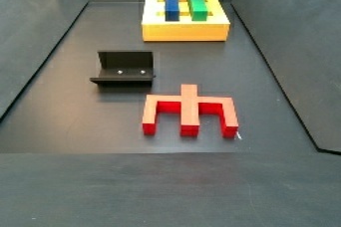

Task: Pick up the purple object. Move up. Move to above the board. Insert the purple object.
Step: Insert the purple object.

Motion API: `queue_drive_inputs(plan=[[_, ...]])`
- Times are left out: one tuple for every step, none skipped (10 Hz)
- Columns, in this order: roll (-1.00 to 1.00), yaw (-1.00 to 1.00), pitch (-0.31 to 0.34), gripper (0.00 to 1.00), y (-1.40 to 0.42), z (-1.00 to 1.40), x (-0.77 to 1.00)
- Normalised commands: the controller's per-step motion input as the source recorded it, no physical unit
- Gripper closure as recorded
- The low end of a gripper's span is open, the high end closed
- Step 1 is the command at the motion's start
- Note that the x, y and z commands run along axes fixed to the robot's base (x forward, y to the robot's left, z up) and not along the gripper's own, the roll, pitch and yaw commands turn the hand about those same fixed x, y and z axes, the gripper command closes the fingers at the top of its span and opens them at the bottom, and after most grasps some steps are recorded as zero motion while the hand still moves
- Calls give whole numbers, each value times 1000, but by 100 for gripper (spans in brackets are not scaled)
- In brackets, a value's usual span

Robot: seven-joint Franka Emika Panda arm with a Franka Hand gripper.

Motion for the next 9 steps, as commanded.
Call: queue_drive_inputs(plan=[[209,0,10,100,0,-346,229],[114,0,0,100,43,-423,106],[107,0,0,100,20,-366,154],[127,0,0,100,0,-240,166],[126,0,0,100,0,-237,106],[107,0,0,100,0,-260,0],[73,0,0,100,0,-243,0],[39,0,-3,100,0,-234,0],[0,0,0,100,0,-169,3]])
